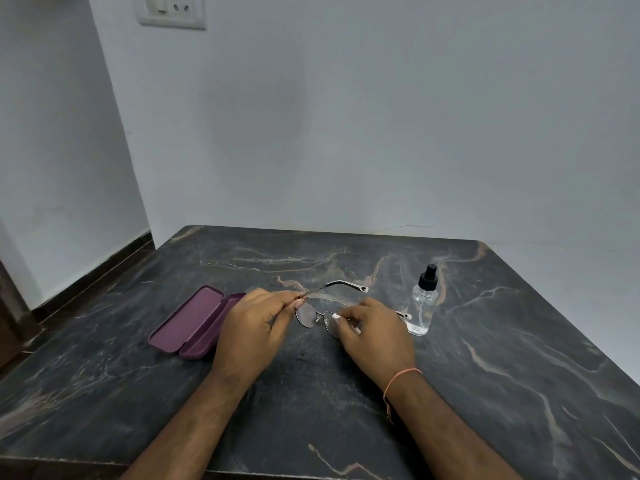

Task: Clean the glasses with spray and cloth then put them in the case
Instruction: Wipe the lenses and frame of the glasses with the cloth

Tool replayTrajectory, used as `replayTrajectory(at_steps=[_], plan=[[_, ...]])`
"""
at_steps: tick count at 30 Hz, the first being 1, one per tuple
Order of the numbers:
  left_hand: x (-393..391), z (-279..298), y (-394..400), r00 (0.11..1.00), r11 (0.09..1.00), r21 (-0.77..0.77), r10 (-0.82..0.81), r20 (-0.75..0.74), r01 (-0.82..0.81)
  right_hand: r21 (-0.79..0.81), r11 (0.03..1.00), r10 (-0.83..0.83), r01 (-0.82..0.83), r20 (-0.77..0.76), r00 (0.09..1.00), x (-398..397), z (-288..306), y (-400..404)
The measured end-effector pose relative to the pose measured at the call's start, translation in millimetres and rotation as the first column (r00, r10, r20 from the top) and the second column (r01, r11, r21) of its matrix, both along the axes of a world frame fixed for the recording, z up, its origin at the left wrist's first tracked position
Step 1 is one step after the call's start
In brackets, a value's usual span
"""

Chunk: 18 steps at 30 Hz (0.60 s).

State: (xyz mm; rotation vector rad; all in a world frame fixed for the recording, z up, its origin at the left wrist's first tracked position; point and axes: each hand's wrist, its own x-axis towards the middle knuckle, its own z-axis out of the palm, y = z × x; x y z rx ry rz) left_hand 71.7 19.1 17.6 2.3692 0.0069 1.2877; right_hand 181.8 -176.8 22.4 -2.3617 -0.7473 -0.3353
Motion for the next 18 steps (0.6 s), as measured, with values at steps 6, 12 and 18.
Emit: replayTrajectory(at_steps=[6,12,18], plan=[[-1.6,1.2,0.0,1.0,1.0,0.005,0.022,0.008,-0.022,-0.026,1.0,0.009,-0.01,-0.039,0.999,0.9,-1.5,-1.1],[-0.5,-0.6,1.5,1.0,1.0,-0.019,-0.007,0.016,0.008,0.048,0.996,0.074,-0.07,-0.079,0.994,1.7,-1.3,-4.2],[-0.4,0.3,-0.1,1.0,1.0,-0.011,-0.028,0.005,0.028,0.034,0.998,0.053,-0.051,-0.052,0.997,5.0,-1.2,-2.5]])
